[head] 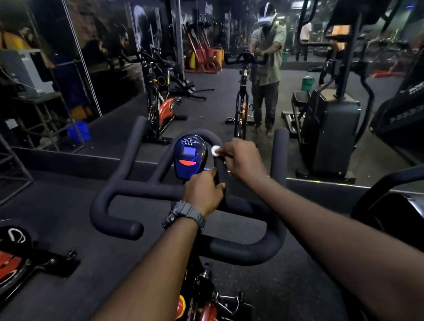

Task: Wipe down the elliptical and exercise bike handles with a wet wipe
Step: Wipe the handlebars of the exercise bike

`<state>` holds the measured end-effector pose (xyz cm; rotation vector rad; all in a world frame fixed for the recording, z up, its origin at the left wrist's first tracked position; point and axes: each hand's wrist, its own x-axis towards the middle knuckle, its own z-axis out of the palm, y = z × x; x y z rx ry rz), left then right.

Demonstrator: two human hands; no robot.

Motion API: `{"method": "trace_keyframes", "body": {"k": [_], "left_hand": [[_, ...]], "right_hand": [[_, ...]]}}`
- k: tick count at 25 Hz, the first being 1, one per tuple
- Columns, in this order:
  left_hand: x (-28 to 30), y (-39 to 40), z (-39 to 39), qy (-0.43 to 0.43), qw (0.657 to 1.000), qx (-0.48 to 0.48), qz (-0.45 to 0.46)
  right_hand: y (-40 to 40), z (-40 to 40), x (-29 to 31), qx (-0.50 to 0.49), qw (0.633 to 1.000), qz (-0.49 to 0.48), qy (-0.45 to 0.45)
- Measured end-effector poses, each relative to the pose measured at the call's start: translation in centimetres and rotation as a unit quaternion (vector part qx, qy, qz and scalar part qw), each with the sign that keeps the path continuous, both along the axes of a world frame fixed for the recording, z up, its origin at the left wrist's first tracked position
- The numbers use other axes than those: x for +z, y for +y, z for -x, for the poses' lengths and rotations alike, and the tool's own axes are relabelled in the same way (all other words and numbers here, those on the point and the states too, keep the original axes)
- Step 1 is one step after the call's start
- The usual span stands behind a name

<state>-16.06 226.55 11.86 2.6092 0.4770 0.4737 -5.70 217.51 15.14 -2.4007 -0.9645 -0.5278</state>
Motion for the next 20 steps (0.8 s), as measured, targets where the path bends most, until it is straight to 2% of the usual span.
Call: {"method": "trace_keyframes", "body": {"k": [2,4,8,10,14,16,18,20], "left_hand": [[0.2,0.3,0.0,-0.007,1.000,-0.003,0.026],[0.3,0.5,0.0,-0.012,0.999,0.001,0.043],[0.3,0.1,0.0,0.009,1.000,0.006,0.021],[0.3,0.1,0.0,0.009,1.000,0.007,0.020],[0.2,0.3,0.0,-0.004,0.999,0.005,0.036],[0.1,0.2,-0.1,-0.001,0.999,0.009,0.037],[0.0,0.0,-0.1,0.008,0.999,0.014,0.042],[0.0,0.0,-0.3,0.003,0.999,0.015,0.038]], "right_hand": [[-2.7,3.3,-3.2,0.038,0.999,-0.015,-0.001],[-2.9,3.7,-3.5,0.051,0.999,-0.013,0.010],[0.8,-0.5,-0.5,0.000,0.997,-0.067,0.036],[0.0,0.0,-2.2,-0.007,0.991,-0.123,0.058],[-3.0,4.1,-5.0,0.011,0.963,-0.197,0.181],[-1.2,1.7,-3.8,-0.016,0.931,-0.263,0.253],[1.5,-1.6,-2.6,-0.038,0.873,-0.340,0.348],[3.7,-3.0,-2.2,0.011,0.757,-0.432,0.489]]}}
